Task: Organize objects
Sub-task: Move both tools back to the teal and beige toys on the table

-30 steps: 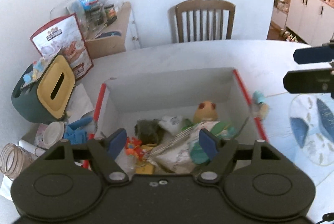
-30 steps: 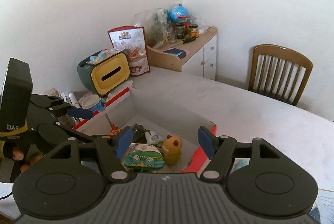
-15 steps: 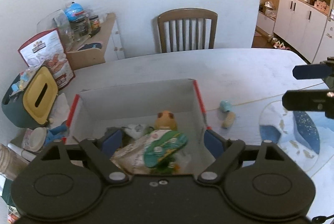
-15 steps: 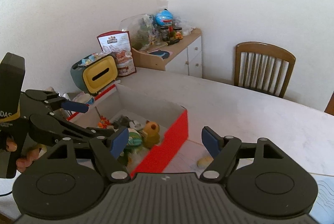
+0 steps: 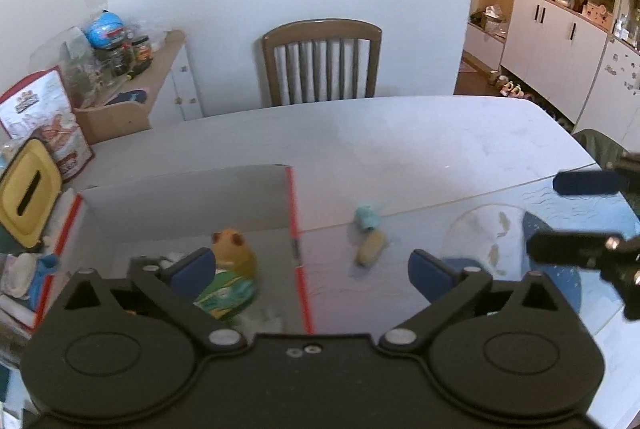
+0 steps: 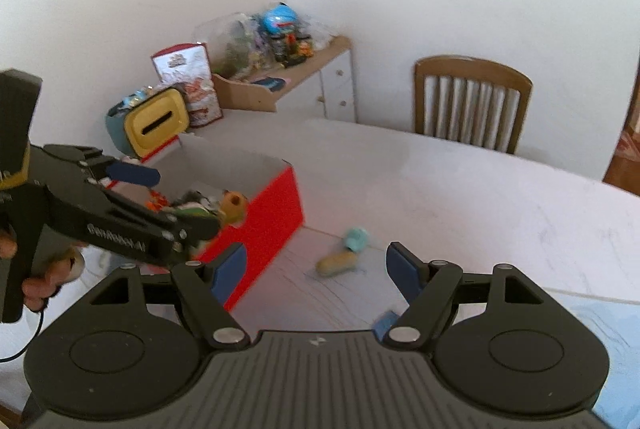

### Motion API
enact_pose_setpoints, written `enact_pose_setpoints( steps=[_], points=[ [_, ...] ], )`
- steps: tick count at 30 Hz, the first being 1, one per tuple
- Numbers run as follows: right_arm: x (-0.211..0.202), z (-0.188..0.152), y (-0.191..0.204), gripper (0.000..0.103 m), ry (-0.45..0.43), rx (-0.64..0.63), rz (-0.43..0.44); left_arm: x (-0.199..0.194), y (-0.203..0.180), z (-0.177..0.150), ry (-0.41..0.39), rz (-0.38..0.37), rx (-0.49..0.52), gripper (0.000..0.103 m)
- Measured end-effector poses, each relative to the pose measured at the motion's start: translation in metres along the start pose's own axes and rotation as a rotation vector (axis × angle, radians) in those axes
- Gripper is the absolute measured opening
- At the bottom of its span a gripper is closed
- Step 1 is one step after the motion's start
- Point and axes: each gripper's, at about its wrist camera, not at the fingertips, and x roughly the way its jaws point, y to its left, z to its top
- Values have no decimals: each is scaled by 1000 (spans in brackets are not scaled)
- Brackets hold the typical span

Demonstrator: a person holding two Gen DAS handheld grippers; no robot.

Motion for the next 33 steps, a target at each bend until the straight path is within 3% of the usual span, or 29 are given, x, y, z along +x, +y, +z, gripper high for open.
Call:
enact_pose_setpoints(
  steps=[8, 15, 29, 33],
  points=[
    [11, -30, -40, 77, 49, 47, -38, 31, -26, 9, 29, -12, 0, 102],
    [34, -42, -50, 77, 78, 28, -33, 70, -42, 31, 52, 3, -3, 102],
    [118, -43, -40, 77, 118, -39, 11, 163, -64, 60, 228, -16, 41, 102],
    [141, -44, -34, 77, 123, -79, 19, 187, -58, 60, 295, -22, 14, 102]
  ],
)
